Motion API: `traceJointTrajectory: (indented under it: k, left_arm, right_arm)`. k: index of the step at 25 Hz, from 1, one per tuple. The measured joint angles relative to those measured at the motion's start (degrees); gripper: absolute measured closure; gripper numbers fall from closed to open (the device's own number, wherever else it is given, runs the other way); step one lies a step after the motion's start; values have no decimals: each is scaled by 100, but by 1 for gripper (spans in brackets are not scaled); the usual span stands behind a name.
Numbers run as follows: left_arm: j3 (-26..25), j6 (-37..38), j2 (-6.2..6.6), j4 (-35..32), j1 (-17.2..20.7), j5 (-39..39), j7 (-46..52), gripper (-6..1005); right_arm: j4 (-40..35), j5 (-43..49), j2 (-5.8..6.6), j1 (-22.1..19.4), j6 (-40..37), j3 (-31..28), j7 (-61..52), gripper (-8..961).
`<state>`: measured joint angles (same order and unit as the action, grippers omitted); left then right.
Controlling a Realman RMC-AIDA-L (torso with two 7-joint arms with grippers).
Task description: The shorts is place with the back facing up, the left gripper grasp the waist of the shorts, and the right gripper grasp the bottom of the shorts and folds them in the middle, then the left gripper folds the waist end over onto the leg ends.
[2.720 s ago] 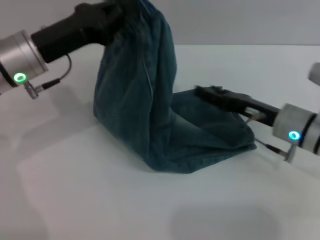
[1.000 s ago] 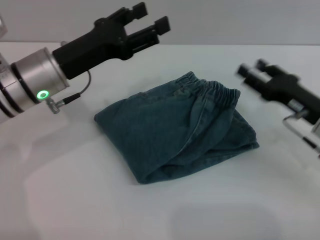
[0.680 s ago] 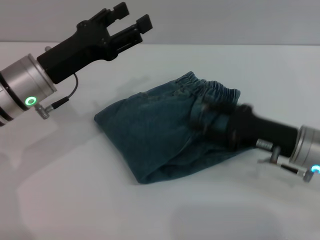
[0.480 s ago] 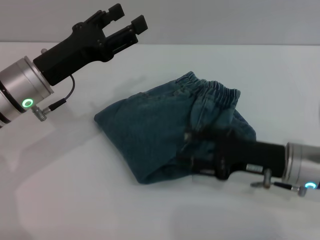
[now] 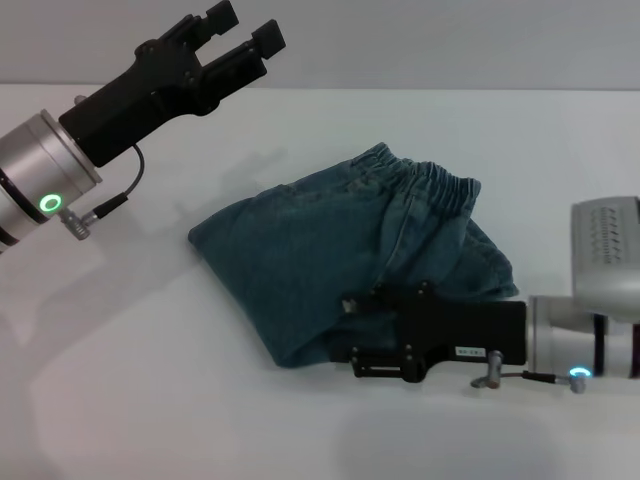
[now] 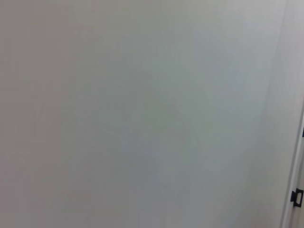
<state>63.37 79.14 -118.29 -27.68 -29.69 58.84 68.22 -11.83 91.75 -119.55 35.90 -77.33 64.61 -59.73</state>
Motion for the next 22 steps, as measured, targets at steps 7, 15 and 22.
traceJointTrajectory:
  k: [7, 15, 22]
  left_arm:
    - [0, -4, 2, 0, 24, -139, 2, 152]
    - [-9, -5, 10, -5, 34, -268, 1, 152]
    - [-33, -11, 19, -22, 34, -271, -41, 152]
  right_arm:
    - [231, 7, -7, 466, 438, 202, -387, 293]
    - [268, -15, -19, 798, 818, 477, -828, 293]
    - [211, -37, -23, 1016, 1074, 450, -880, 293]
